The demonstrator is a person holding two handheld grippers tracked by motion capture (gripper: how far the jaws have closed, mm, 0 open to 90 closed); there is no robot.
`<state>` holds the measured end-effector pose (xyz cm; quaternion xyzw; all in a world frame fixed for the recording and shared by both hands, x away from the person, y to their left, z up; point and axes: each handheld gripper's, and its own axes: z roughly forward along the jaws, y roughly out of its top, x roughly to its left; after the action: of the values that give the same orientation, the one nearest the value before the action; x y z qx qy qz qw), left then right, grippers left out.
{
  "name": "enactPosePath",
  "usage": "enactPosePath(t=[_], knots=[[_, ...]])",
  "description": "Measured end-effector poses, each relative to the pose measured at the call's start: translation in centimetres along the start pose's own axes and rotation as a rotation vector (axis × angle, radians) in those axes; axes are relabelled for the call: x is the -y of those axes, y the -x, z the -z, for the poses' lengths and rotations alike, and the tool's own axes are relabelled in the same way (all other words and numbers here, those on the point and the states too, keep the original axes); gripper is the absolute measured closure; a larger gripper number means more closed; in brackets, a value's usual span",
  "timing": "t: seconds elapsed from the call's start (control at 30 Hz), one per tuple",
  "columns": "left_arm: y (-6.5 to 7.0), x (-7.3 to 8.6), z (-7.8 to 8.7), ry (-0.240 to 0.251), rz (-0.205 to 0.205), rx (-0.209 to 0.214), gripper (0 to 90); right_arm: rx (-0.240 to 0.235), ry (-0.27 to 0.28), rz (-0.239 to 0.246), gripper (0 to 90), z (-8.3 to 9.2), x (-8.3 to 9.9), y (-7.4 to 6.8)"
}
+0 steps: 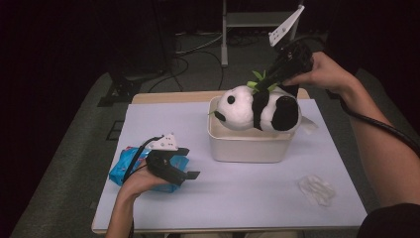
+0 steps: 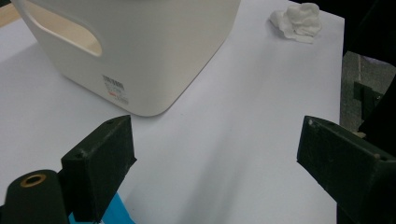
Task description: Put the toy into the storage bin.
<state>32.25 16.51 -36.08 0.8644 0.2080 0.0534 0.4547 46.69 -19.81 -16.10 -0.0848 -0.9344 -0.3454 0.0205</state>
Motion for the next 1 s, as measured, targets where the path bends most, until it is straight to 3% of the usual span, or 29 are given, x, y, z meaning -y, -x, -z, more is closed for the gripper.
enactPosePath(t=[0.3,0.7,1.0], knots=[[-0.2,0.1,-0.2,-0.009,0.001,0.001,10.3,-0.030,-0.009,-0.011,75.5,-1.1,0.5,1.3],[-0.1,-0.1,-0.1,0.000,-0.004,0.003,10.3,-0.015,-0.031,-0.011,75.4,-2.5,0.7,2.4],[-0.2,-0.1,-0.1,-0.001,0.000,-0.001,10.3,-0.017,-0.051,-0.036,75.4,-4.1,1.3,3.7]])
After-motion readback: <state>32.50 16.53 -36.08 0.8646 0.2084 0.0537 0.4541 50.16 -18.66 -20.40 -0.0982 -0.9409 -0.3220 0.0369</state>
